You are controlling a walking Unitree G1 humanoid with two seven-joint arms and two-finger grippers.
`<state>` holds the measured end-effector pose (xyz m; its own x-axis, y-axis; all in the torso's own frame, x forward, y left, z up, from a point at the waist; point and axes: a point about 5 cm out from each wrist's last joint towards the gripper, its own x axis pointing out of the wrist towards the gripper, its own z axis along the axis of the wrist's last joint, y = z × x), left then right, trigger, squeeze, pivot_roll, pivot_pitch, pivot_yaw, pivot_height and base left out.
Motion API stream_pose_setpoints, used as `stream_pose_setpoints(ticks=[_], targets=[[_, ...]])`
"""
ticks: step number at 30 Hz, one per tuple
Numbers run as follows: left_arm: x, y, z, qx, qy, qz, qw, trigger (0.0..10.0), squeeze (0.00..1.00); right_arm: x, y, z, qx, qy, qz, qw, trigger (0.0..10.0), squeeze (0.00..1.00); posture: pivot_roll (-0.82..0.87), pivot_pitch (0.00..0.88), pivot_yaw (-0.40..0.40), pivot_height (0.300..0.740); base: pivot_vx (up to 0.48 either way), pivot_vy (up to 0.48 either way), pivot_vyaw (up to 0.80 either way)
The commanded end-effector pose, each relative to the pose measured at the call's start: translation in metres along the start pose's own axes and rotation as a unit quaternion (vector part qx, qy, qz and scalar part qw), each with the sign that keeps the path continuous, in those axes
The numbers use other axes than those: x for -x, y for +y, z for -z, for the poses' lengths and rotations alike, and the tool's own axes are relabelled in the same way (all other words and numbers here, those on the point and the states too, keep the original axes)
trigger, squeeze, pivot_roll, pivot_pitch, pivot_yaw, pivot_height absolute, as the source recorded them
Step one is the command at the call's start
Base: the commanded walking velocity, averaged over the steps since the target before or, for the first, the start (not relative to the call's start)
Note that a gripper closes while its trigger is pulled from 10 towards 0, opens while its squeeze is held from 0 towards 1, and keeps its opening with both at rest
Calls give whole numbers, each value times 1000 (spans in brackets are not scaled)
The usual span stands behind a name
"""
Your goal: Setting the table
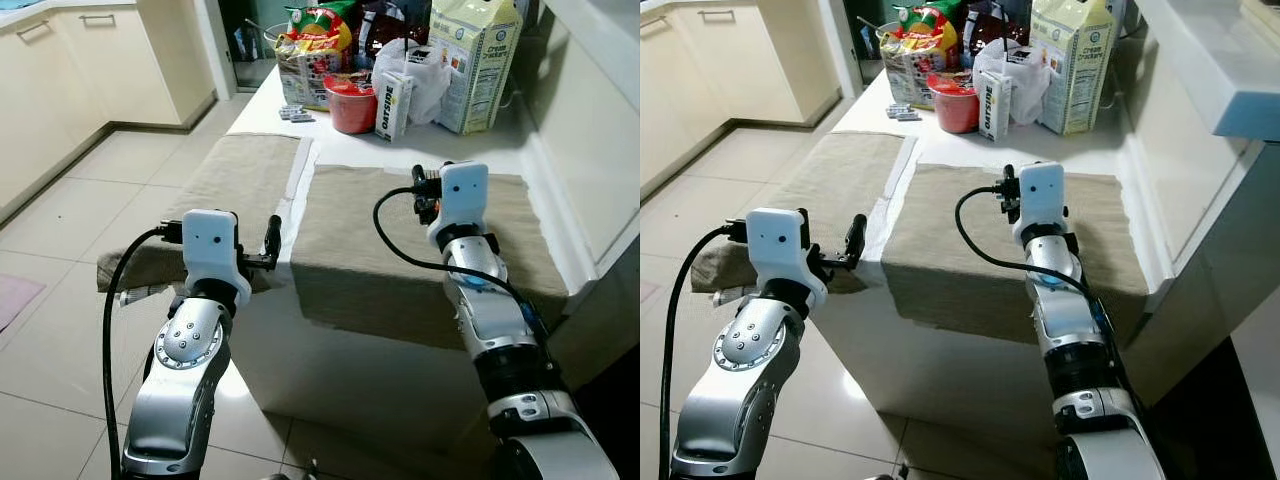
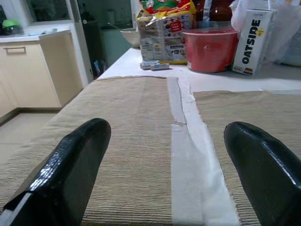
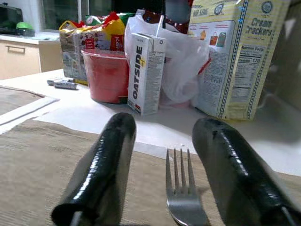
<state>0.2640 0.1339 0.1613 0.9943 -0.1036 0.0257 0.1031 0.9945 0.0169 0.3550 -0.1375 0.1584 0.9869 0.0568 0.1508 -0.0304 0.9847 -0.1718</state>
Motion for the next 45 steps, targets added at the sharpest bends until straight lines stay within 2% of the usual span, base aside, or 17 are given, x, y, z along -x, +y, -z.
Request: stream_pose_setpoints(ticks=[1, 6, 13, 15, 16, 17, 23, 35, 45], targets=[[1, 2, -3, -1, -2, 1, 1000, 10000, 0, -4, 0, -5, -6, -11, 4, 1000, 10000, 1000, -127, 10, 109, 740, 0, 0, 0], [0, 3, -3, 1, -3, 0, 1000, 10000, 0, -6, -4, -11, -2, -14, 14, 1000, 10000, 1000, -128, 11, 109, 740, 0, 0, 0], [-1, 1, -3, 3, -2, 4, 1000, 10000, 0, -13, -13, -31, 21, -30, 32, 999, 10000, 1000, -137, 0, 111, 740, 0, 0, 0], [-1, 1, -3, 3, -3, 4, 1000, 10000, 0, -16, -11, -31, 20, -18, 14, 1000, 10000, 1000, -136, 0, 111, 740, 0, 0, 0], [-2, 1, -3, 4, -3, 4, 1000, 10000, 0, -18, -9, -30, 28, -6, 5, 1000, 10000, 294, -139, 0, 111, 740, 0, 0, 0], [-2, 0, -3, 4, -3, 5, 1000, 10000, 0, -20, -8, -27, 31, 7, -1, 999, 10000, 0, -139, 0, 111, 740, 0, 0, 0], [-1, 2, -4, 9, -1, 0, 1000, 10000, 0, -26, -9, -5, 29, 95, -5, 995, 10000, 0, -124, 0, 107, 740, 0, 0, 0], [2, 4, -3, 14, 4, -8, 1000, 10000, 0, -27, -9, 11, 13, 168, -6, 986, 10000, 0, -104, 0, 95, 740, 0, 0, 0], [5, 6, -4, 9, 6, -11, 1000, 10000, 0, -12, -1, 37, -4, 229, -9, 973, 10000, 0, -95, 0, 94, 740, 0, 0, 0]])
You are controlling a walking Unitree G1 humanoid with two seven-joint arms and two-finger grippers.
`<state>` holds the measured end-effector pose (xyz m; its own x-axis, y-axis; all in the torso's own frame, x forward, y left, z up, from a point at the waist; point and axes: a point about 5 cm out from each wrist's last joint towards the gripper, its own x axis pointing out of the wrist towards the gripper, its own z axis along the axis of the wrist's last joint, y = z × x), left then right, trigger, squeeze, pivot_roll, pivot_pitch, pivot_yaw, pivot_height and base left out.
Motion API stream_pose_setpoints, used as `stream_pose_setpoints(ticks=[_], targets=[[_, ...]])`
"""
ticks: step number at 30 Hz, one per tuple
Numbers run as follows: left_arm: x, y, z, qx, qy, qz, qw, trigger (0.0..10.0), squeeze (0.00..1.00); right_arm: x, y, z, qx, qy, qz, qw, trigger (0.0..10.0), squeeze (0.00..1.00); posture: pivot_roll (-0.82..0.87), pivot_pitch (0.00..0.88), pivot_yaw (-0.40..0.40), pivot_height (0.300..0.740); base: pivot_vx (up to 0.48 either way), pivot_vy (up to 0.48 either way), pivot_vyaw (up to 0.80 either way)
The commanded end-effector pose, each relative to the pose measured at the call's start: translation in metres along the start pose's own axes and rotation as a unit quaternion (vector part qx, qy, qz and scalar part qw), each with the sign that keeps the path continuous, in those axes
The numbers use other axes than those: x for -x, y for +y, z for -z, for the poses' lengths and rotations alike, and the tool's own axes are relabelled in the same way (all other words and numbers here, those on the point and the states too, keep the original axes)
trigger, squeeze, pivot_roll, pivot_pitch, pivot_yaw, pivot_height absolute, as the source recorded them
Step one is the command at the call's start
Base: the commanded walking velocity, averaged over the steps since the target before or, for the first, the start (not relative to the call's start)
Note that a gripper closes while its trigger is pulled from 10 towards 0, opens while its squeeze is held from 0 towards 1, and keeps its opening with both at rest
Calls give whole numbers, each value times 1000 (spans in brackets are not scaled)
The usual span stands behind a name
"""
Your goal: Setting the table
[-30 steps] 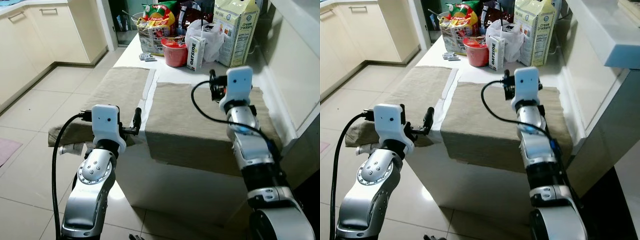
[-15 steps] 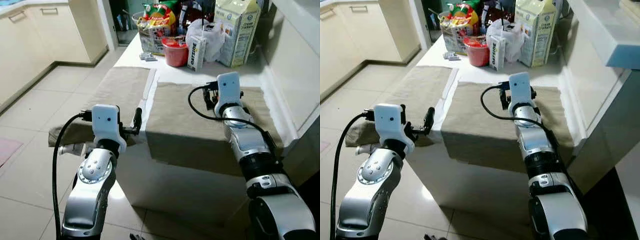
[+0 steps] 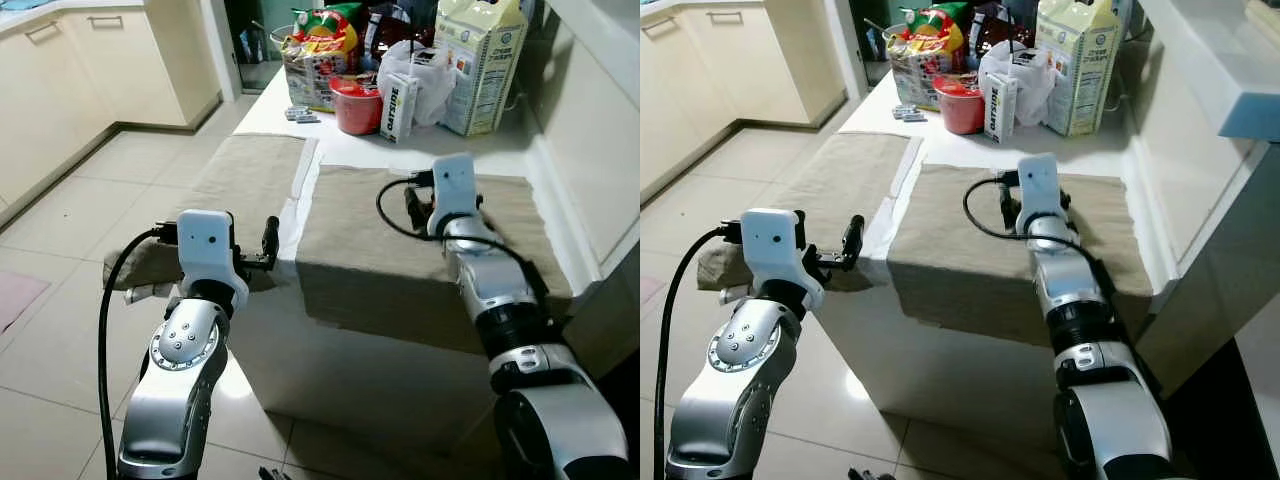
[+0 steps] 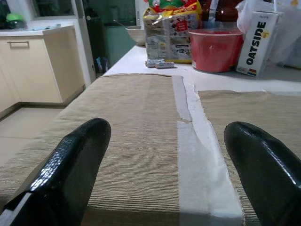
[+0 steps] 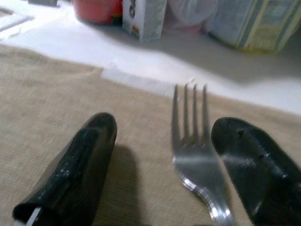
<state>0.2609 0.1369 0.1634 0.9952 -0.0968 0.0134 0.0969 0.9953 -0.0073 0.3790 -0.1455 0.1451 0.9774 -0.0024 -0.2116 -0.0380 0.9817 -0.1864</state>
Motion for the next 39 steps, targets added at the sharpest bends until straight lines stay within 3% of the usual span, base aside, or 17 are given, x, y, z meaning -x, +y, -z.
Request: stream_pose_setpoints(ticks=[1, 9, 14, 21, 22, 23, 24, 28, 39], targets=[[2, 3, -2, -2, 0, -7, 1000, 10000, 0, 3, 7, 28, -17, 64, -6, 998, 10000, 0, -97, 0, 92, 740, 0, 0, 0], [2, 2, -2, -3, 0, -5, 1000, 10000, 0, 8, 5, 46, -39, 98, 18, 994, 10000, 0, -103, 0, 89, 740, 0, 0, 0], [1, -1, -3, -3, -2, -1, 1000, 10000, 0, 11, -5, 45, -37, 83, 53, 994, 10000, 0, -107, 0, 89, 740, 0, 0, 0], [0, -2, -4, -7, -4, 5, 1000, 10000, 0, 16, -3, 54, -38, 93, 58, 993, 10000, 0, -117, 0, 94, 740, 0, 0, 0], [1, -2, -4, -7, -4, 6, 1000, 10000, 0, 17, -2, 57, -44, 98, 58, 993, 7569, 0, -116, 0, 95, 740, 0, 0, 0], [1, -2, -4, -7, -4, 6, 1000, 10000, 0, 18, -1, 60, -50, 104, 62, 991, 3333, 0, -116, 0, 95, 740, 0, 0, 0], [1, -2, -4, -8, -4, 6, 1000, 10000, 0, 18, 0, 62, -57, 107, 60, 991, 0, 0, -115, 0, 95, 740, 0, 0, 0], [1, -1, -5, -12, -4, 7, 1000, 10000, 0, 21, 3, 72, -83, 126, 59, 987, 0, 0, -110, 0, 94, 740, 0, 0, 0], [0, -1, -6, -16, -3, 10, 1000, 10000, 0, 27, 8, 77, -97, 128, 60, 985, 0, 0, -120, 2, 104, 740, 0, 0, 0]])
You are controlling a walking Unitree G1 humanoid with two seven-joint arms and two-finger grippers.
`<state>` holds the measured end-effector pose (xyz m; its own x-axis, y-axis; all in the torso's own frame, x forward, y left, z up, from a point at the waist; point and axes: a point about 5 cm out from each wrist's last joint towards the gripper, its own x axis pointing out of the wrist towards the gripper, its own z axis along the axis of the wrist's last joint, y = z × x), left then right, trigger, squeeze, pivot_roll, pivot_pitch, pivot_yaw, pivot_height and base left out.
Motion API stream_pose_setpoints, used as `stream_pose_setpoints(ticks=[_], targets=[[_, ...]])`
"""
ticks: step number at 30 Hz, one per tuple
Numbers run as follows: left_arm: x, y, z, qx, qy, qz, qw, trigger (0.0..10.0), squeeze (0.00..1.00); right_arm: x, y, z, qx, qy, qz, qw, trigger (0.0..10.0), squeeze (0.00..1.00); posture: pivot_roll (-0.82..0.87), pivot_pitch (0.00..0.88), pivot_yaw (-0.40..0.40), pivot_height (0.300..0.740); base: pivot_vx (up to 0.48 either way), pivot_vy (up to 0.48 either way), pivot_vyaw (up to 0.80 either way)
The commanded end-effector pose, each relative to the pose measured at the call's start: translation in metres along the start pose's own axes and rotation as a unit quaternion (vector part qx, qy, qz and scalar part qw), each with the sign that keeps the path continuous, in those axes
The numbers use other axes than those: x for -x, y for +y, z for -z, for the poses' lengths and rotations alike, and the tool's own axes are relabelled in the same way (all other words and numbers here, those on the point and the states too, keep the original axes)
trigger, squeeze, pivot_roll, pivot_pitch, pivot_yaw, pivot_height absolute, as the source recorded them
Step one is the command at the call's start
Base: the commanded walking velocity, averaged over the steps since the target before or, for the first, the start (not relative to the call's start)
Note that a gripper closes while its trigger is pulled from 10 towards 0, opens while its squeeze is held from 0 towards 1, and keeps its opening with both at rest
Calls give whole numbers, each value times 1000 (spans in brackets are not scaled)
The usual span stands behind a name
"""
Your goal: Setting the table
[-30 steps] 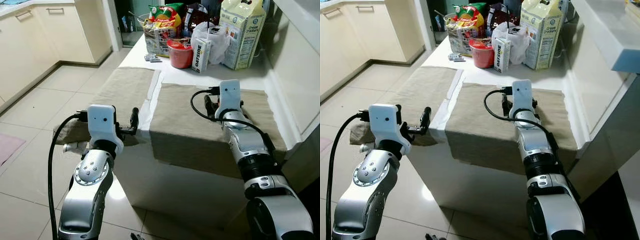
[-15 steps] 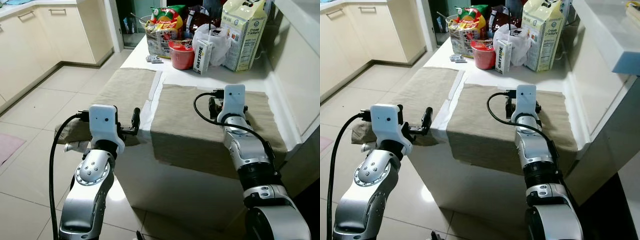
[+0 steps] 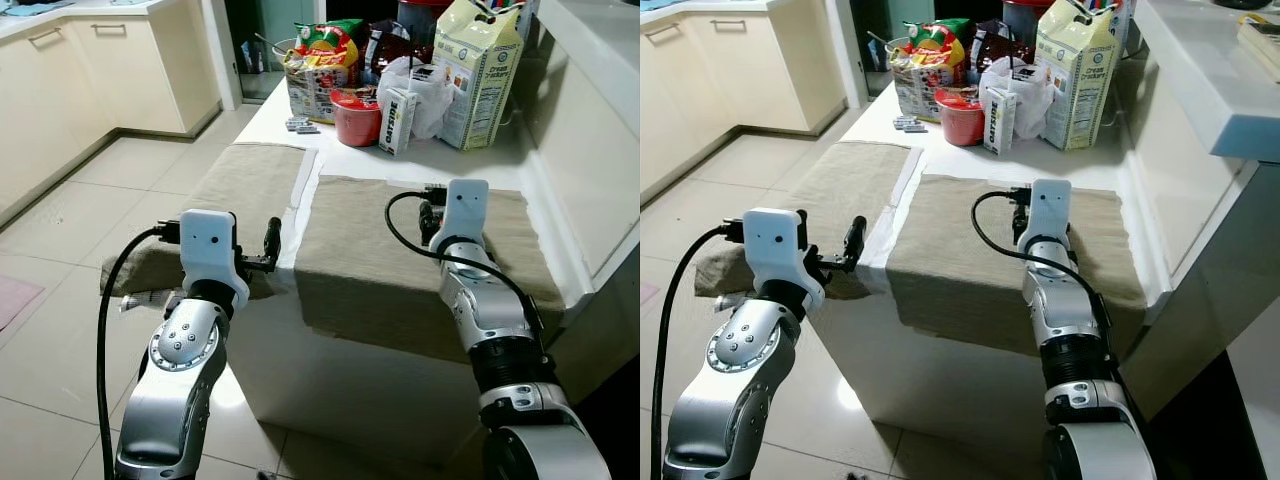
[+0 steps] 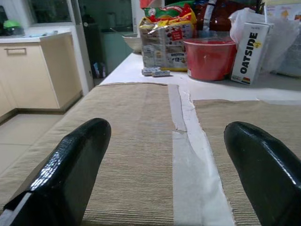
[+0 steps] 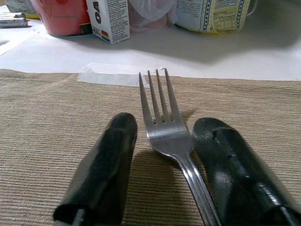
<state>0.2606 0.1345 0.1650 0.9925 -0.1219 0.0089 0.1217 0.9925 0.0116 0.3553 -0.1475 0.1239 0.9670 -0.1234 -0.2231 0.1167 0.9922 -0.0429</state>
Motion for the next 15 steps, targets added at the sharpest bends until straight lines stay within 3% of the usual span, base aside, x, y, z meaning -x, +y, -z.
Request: stream_pose_setpoints(ticks=[1, 5, 7, 13, 15], targets=[[-1, 1, -4, -7, -5, -1, 1000, 10000, 0, 9, -4, 51, -5, 113, 11, 994, 0, 0, -121, 5, 104, 740, 0, 0, 0], [-1, 1, -4, -7, -3, -1, 1000, 10000, 0, 9, -5, 49, -4, 102, 11, 995, 0, 0, -123, 9, 102, 740, 0, 0, 0], [-1, 1, -4, -6, -3, -2, 1000, 10000, 0, 9, -5, 43, 1, 81, 11, 997, 0, 102, -121, 13, 102, 740, 0, 0, 0], [-1, 2, -4, -4, -2, -5, 1000, 10000, 0, 8, -2, 28, 10, 36, 9, 999, 0, 133, -116, 17, 99, 740, 0, 0, 0], [-1, 2, -4, -4, -2, -6, 1000, 10000, 0, 8, 0, 17, 19, 6, 7, 1000, 0, 227, -114, 17, 99, 740, 0, 0, 0]])
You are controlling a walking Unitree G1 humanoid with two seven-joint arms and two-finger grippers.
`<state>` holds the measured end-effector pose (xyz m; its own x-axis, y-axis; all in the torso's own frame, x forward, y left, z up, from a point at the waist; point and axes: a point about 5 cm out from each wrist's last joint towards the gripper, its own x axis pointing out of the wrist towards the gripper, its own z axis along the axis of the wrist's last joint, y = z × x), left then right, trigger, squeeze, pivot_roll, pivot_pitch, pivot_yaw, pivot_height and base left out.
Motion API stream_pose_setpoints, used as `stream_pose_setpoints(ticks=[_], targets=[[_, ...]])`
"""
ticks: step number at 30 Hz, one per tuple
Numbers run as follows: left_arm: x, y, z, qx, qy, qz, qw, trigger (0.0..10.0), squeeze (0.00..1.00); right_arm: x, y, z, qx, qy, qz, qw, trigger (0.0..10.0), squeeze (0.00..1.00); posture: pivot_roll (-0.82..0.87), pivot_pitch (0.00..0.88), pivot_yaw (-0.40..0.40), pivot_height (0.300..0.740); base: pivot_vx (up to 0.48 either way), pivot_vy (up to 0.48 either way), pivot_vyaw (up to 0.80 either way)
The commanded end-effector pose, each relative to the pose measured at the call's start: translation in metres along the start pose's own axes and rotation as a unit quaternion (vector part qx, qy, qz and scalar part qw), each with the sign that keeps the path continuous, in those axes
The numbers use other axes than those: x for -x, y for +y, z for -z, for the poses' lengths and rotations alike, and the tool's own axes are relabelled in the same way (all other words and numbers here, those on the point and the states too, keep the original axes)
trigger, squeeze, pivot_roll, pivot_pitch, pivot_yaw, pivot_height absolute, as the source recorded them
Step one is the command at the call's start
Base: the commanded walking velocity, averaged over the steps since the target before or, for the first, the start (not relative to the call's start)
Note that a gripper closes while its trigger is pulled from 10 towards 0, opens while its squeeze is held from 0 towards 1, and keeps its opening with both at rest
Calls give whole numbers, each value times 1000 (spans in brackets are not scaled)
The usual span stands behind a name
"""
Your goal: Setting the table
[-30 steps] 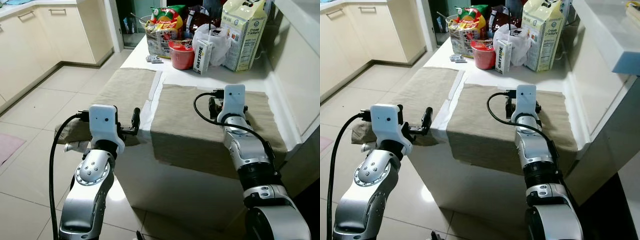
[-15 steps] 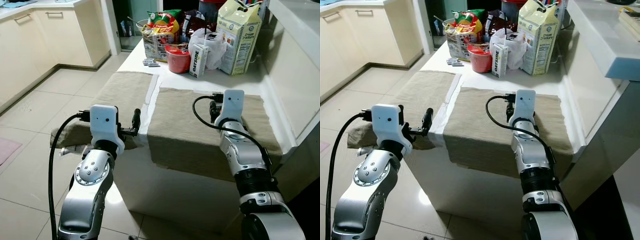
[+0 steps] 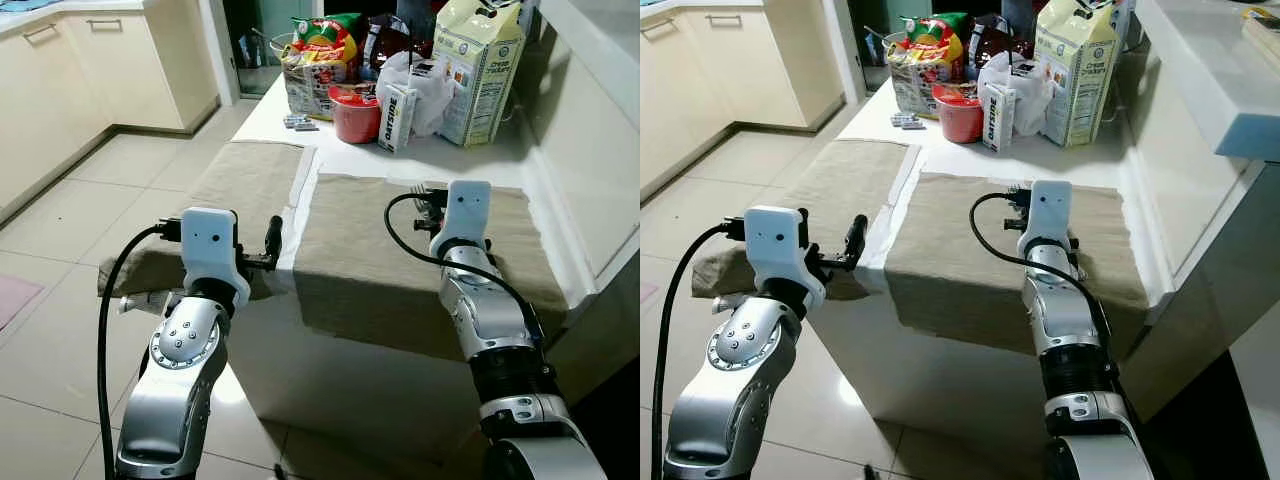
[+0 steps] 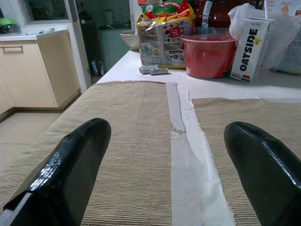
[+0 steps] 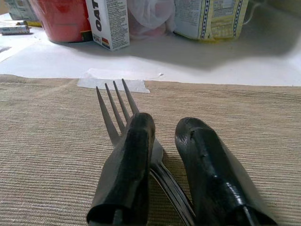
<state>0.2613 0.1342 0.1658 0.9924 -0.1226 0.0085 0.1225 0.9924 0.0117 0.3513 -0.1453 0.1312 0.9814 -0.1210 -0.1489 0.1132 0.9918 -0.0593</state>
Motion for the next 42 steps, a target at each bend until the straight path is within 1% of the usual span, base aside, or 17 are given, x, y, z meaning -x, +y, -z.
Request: stream_pose_setpoints(ticks=[1, 2, 7, 12, 19, 21, 22, 23, 24, 25, 26, 27, 29, 31, 35, 36, 42], targets=[[0, 3, -3, -4, -2, -7, 1000, 10000, 0, 4, -1, 18, 16, 30, 8, 999, 0, 239, -113, 18, 99, 740, 0, 0, 0], [0, 3, -3, -4, -2, -8, 1000, 10000, 0, 4, 0, 13, 16, 16, 9, 1000, 0, 322, -111, 18, 99, 740, 0, 0, 0], [-1, 3, -3, -2, -3, -9, 1000, 10000, 0, 4, 5, -13, 22, -54, 4, 998, 0, 325, -112, 17, 99, 740, 0, 0, 0], [-2, 2, -4, -1, -6, -9, 1000, 10000, 0, 8, 9, -54, 27, -163, -3, 986, 0, 329, -117, 14, 99, 740, 0, 0, 0], [-3, 1, -4, 2, -8, -8, 1000, 10000, 0, 9, 8, -71, 20, -206, -4, 978, 0, 325, -120, 16, 96, 740, 0, 0, 0], [-3, 0, -4, 2, -8, -8, 1000, 10000, 0, 9, 10, -71, 20, -207, -17, 978, 0, 310, -120, 17, 96, 740, 0, 0, 0], [-3, 0, -4, 4, -7, -9, 1000, 10000, 0, 8, 15, -68, 21, -196, -40, 980, 0, 90, -122, 18, 97, 740, 0, 0, 0], [-3, 0, -4, 4, -7, -10, 1000, 10000, 0, 8, 15, -67, 21, -193, -42, 980, 0, 90, -122, 18, 97, 740, 0, 0, 0], [-3, -1, -4, 4, -6, -9, 1000, 10000, 0, 6, 13, -59, 31, -164, -29, 985, 3882, 776, -120, 18, 95, 740, 0, 0, 0], [-3, -1, -4, 4, -6, -9, 1000, 10000, 0, 6, 13, -59, 31, -164, -29, 985, 3882, 776, -120, 18, 95, 740, 0, 0, 0], [-3, -1, -3, 3, -5, -8, 1000, 10000, 0, 5, 10, -53, 47, -146, -22, 988, 10000, 788, -120, 18, 95, 740, 0, 0, 0], [-3, -1, -3, 3, -4, -9, 1000, 10000, 0, 6, 9, -51, 64, -139, -23, 988, 10000, 1000, -119, 22, 96, 740, 0, 0, 0], [-3, -1, -3, 2, -4, -9, 1000, 10000, 0, 6, 9, -50, 76, -135, -25, 988, 10000, 1000, -119, 22, 96, 740, 0, 0, 0], [-3, -3, -3, -19, -1, -4, 1000, 10000, 0, 9, -6, -51, 120, -145, -16, 982, 10000, 1000, -119, 23, 93, 740, 0, 0, 0], [-3, -5, -1, -21, 2, -1, 1000, 10000, 0, 9, -15, -51, 132, -149, 6, 980, 10000, 1000, -125, 23, 94, 740, 0, 0, 0], [-3, -6, -2, -23, 1, 2, 1000, 10000, 0, 10, -19, -54, 134, -160, 18, 978, 10000, 0, -127, 22, 95, 740, 0, 0, 0], [-4, -7, -2, -30, -3, 9, 999, 10000, 0, 30, -33, -87, 139, -267, 63, 952, 10000, 0, -132, 18, 92, 740, 0, 0, 0]])
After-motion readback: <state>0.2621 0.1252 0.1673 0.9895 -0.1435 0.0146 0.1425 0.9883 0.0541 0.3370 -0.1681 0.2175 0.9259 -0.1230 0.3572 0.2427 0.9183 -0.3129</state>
